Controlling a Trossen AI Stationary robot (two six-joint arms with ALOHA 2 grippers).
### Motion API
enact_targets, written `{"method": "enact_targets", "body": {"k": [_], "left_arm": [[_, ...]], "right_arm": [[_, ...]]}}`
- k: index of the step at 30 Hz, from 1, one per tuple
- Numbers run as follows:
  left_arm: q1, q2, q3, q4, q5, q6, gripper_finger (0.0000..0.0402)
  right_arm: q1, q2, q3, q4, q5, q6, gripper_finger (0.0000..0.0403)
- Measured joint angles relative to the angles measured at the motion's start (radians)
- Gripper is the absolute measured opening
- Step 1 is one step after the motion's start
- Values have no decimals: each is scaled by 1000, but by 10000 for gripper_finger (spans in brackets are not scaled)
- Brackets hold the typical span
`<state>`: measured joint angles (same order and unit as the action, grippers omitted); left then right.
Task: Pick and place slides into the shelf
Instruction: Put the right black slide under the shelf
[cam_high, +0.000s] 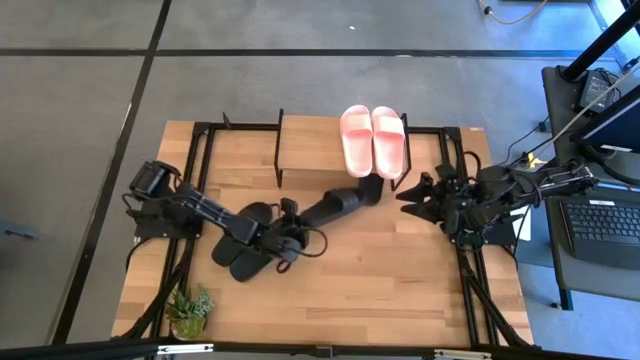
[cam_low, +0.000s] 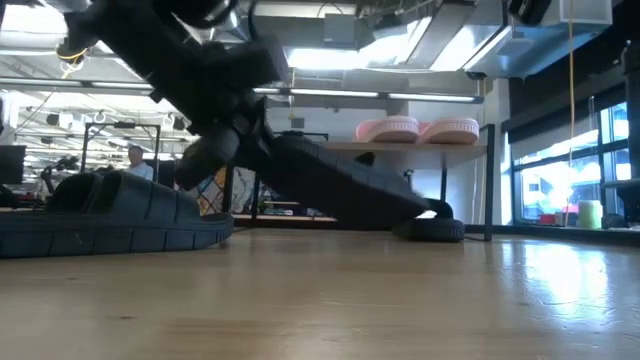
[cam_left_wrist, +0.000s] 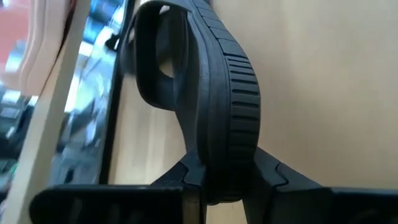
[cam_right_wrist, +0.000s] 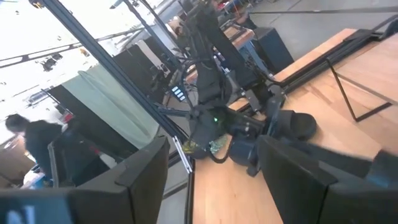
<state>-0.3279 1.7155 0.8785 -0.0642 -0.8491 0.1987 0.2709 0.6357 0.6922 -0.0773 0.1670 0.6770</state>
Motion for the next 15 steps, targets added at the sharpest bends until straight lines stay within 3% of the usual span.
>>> {"method": "enact_targets", "body": {"k": [6,15], "left_arm": [[20,7,84,-199,-37,-92,53],[82,38,143,-247,8,-163,52]], "right_arm": [[0,7,0,-25,0,24,245],[0,9,0,-33,0,-3,246]]}}
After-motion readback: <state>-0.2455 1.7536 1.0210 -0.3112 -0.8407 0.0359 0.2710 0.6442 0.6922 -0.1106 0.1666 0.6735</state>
